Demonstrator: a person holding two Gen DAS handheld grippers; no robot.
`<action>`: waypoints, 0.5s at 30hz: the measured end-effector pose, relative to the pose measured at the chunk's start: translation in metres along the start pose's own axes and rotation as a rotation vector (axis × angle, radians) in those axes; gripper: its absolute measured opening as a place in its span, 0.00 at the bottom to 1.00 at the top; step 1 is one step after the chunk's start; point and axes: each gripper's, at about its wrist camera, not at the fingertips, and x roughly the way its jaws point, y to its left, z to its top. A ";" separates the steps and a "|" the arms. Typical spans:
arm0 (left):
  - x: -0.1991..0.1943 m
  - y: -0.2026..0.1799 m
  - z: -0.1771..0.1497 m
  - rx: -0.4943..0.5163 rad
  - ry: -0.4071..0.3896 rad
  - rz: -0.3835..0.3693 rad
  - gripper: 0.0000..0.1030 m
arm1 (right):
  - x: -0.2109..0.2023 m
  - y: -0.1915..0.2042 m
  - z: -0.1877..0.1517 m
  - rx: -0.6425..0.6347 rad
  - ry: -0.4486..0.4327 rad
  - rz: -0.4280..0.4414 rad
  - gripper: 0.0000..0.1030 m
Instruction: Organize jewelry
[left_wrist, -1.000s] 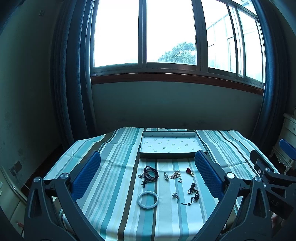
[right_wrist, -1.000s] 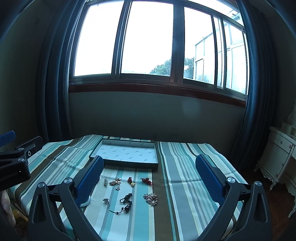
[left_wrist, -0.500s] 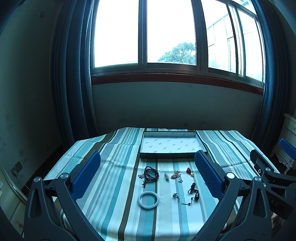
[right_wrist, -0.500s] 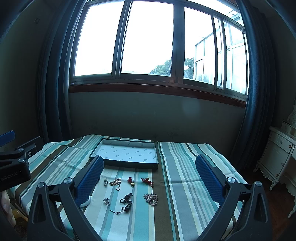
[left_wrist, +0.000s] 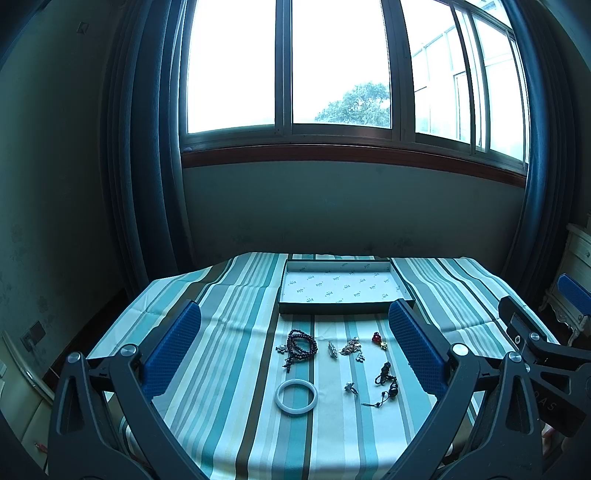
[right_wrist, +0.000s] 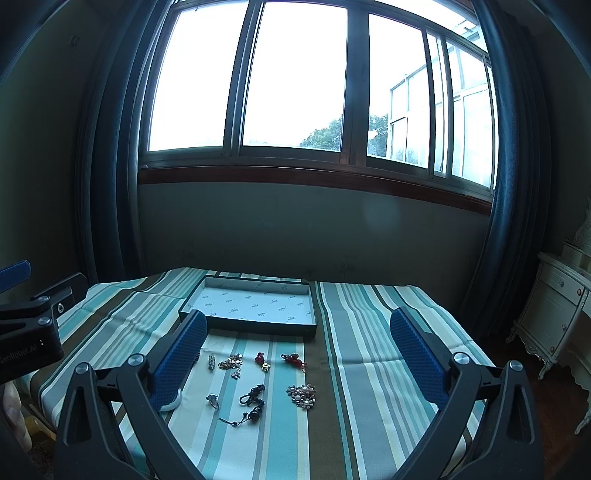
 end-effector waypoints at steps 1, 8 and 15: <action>0.000 0.001 0.000 -0.001 0.001 0.000 0.98 | 0.003 0.001 -0.001 -0.002 -0.001 0.000 0.96; 0.000 0.000 0.000 0.001 0.001 0.000 0.98 | 0.003 0.001 -0.002 -0.002 0.000 -0.001 0.96; 0.000 0.000 0.000 0.002 0.001 0.000 0.98 | 0.002 0.002 -0.002 -0.003 -0.001 0.001 0.96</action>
